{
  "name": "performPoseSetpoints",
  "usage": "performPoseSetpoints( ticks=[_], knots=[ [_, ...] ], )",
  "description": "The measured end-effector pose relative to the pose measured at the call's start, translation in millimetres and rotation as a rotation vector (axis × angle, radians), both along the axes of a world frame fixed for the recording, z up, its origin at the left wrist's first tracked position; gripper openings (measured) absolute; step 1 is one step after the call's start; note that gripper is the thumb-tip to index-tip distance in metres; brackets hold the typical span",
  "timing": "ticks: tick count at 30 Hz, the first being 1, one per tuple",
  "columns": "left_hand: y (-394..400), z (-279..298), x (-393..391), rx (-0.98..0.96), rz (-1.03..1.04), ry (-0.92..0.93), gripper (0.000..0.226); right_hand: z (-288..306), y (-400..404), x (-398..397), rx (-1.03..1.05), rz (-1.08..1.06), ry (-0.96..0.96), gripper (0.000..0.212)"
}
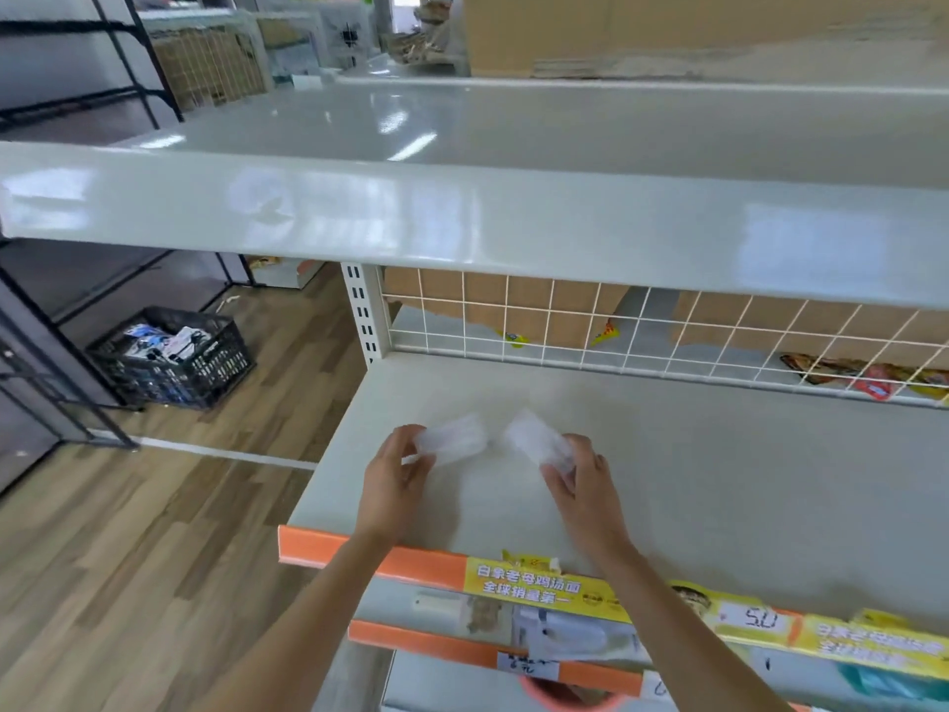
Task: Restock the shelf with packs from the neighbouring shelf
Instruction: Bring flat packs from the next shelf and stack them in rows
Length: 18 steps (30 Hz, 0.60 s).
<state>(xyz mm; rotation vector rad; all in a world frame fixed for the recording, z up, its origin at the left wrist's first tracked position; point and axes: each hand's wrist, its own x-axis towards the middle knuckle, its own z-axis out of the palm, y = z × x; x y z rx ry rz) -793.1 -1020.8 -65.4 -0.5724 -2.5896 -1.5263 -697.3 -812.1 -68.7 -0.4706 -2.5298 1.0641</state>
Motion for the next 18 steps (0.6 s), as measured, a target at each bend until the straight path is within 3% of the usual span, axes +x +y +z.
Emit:
performPoseSetpoints(
  ticks=[6,11,18],
  knots=[
    [-0.4,-2.7,0.2,0.081,-0.018,-0.056,0.031,-3.8,-1.3,-1.3,-0.018,-0.022,0.016,0.037],
    [0.3,-2.9,0.2,0.041,0.042,-0.096,0.027,-3.9,-0.3,-2.2,-0.041,-0.062,0.030,0.042],
    [3.3,-7.5,-1.8,-0.081,0.015,-0.082,0.057,-3.7,-0.8,0.7,-0.010,-0.052,0.035,0.040]
  ],
)
